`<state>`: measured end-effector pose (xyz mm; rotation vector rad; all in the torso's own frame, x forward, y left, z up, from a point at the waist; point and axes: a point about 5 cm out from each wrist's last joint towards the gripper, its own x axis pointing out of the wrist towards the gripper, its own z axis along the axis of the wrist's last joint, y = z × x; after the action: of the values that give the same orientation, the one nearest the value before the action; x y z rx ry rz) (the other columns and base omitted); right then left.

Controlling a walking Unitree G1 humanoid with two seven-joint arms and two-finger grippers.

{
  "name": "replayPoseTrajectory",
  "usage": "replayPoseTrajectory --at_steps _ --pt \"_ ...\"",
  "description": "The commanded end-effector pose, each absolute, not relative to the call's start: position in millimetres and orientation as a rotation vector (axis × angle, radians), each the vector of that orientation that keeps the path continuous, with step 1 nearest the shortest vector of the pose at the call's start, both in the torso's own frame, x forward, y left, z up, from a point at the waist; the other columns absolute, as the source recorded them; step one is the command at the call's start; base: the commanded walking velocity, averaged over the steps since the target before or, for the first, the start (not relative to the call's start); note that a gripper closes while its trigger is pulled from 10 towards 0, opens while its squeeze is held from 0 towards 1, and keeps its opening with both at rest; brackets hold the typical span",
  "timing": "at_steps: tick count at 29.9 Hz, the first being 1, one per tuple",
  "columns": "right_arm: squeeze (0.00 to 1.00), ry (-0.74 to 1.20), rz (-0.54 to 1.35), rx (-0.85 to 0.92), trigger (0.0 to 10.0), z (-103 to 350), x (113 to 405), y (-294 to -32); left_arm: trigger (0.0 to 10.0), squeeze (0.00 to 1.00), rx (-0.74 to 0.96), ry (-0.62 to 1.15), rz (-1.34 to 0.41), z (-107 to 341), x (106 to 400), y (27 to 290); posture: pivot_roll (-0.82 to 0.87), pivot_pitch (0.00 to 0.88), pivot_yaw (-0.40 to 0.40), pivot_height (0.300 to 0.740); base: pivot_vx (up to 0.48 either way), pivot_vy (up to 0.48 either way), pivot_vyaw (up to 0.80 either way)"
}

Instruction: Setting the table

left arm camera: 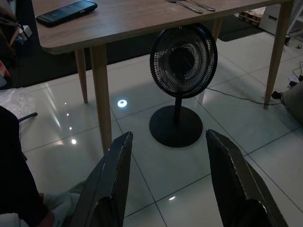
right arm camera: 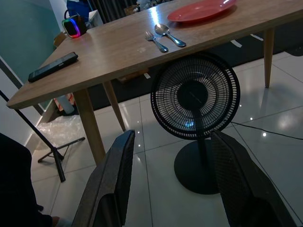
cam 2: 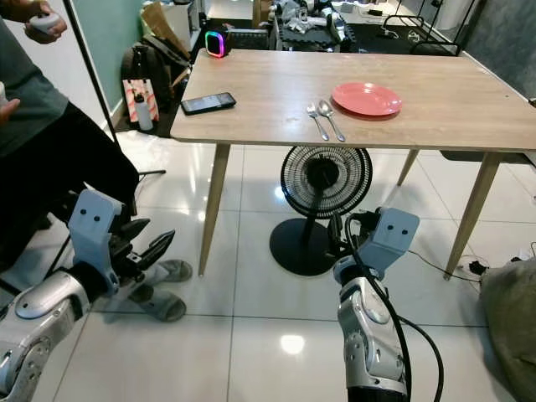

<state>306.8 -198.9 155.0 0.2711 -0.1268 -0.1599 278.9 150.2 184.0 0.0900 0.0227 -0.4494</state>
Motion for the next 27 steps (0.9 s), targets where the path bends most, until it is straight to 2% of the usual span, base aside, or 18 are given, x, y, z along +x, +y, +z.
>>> replayPoseTrajectory --at_steps 1,6,27 --pt "0.00 -0.114 -0.168 0.265 10.0 150.1 305.0 -200.0 10.0 0.00 0.088 0.045 -0.446 177.7 278.7 150.8 0.00 0.018 0.072 0.740 0.000 0.000 0.00" --pt "0.00 -0.114 -0.167 0.266 10.0 150.0 305.1 -199.9 10.0 0.00 0.087 0.045 -0.445 177.6 278.6 150.8 0.00 0.018 0.072 0.740 0.000 0.000 0.00" --pt "0.00 -0.105 -0.167 0.289 10.0 148.1 304.9 -199.0 10.0 0.00 0.086 0.045 -0.448 178.0 279.2 150.7 0.00 0.020 0.075 0.740 0.000 0.000 -0.80"
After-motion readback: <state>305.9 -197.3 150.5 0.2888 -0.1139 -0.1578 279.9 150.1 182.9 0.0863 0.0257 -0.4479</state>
